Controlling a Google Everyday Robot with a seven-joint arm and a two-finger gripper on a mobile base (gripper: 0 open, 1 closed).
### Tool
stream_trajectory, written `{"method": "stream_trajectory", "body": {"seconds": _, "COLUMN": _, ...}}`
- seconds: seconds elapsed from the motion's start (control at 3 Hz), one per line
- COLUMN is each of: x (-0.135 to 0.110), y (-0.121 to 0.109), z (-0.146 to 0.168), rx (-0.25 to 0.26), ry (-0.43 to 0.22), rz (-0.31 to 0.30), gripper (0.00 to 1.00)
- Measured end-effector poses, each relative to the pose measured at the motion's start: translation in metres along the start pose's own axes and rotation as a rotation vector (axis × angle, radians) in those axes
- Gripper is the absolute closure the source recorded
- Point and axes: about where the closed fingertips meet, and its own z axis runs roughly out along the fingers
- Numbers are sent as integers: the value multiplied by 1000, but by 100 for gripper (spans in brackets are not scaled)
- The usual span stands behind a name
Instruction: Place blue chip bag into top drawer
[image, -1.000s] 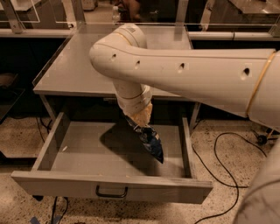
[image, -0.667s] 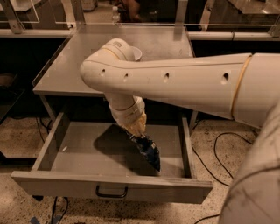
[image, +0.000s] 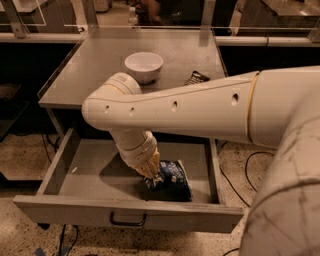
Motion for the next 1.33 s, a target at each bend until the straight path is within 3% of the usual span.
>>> {"method": "stream_trajectory", "body": {"seconds": 0.67, "x": 14, "y": 24, "z": 7, "rx": -125, "ry": -26, "rz": -25, "gripper": 100}}
{"method": "stream_trajectory", "body": {"seconds": 1.0, "x": 16, "y": 26, "z": 7, "rx": -149, "ry": -33, "rz": -28, "gripper": 88}}
{"method": "stream_trajectory", "body": {"seconds": 1.33, "x": 16, "y": 26, "z": 7, "rx": -149, "ry": -33, "rz": -28, "gripper": 63}}
